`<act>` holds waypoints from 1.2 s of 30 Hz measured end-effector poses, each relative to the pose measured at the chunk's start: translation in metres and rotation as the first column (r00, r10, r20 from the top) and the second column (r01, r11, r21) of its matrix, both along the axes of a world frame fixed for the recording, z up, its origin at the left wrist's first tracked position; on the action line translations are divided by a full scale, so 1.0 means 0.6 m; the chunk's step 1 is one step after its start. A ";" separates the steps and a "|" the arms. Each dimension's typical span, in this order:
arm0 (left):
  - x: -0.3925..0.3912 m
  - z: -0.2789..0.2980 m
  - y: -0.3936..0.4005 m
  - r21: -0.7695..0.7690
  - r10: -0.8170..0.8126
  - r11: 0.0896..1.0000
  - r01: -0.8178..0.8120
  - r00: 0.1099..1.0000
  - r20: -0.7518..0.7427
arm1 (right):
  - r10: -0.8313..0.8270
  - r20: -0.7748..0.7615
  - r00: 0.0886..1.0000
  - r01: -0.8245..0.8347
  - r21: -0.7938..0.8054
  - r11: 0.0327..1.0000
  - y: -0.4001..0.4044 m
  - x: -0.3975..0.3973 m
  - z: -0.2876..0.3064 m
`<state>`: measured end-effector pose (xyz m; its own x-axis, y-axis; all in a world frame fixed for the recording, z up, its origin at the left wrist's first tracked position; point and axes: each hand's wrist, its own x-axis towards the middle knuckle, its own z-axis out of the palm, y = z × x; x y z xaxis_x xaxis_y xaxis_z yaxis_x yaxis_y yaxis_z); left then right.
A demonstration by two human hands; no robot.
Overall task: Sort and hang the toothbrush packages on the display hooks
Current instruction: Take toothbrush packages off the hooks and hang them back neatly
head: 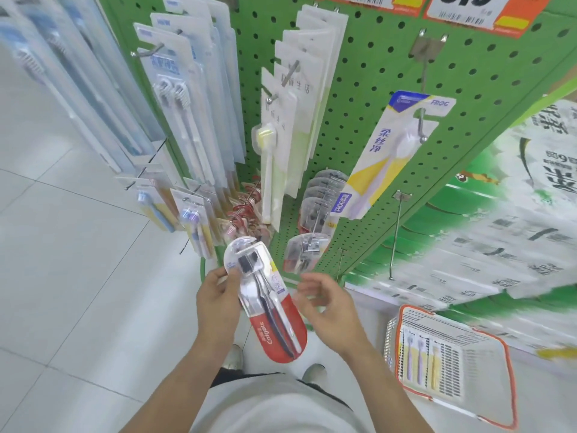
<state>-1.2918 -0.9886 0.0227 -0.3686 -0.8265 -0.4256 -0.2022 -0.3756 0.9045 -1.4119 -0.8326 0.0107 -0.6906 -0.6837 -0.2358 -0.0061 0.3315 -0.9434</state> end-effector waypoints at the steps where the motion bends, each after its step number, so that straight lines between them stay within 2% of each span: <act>1: 0.003 -0.003 -0.002 0.062 0.018 0.998 -0.017 1.000 -0.022 | 0.067 0.096 0.993 -0.071 0.040 0.997 0.000 0.005 -0.003; 3: 0.008 -0.002 -0.001 0.133 0.040 0.991 -0.032 0.997 -0.059 | 0.116 0.216 0.969 -0.131 0.053 0.990 -0.002 0.015 -0.005; 7: 0.013 0.016 0.000 0.179 -0.020 0.983 0.044 0.991 -0.134 | 0.114 0.348 0.930 -0.104 -0.047 0.993 0.001 0.024 0.004; 9: 0.013 0.024 -0.003 0.269 -0.019 0.960 0.077 0.977 -0.213 | 0.134 0.397 0.908 -0.111 -0.080 0.991 0.004 0.024 0.013; 11: 0.013 0.032 -0.007 0.349 -0.045 0.924 0.156 0.951 -0.305 | 0.155 0.435 0.887 -0.134 -0.078 0.988 0.006 0.023 0.021; 13: 0.010 0.038 -0.007 0.349 -0.109 0.904 0.247 0.923 -0.369 | 0.172 0.461 0.871 -0.160 -0.065 0.985 0.006 0.024 0.022; 20: 0.001 0.037 -0.007 0.317 -0.167 0.904 0.286 0.921 -0.353 | 0.229 0.483 0.845 -0.218 -0.081 0.973 0.007 0.023 0.030; 29: -0.007 0.041 -0.004 0.285 -0.184 0.910 0.302 0.909 -0.375 | 0.174 0.496 0.850 -0.210 0.016 0.978 0.015 0.013 0.028; 36: -0.007 0.037 -0.001 0.265 -0.172 0.927 0.264 0.930 -0.324 | 0.163 0.522 0.837 -0.211 0.034 0.977 0.014 0.010 0.023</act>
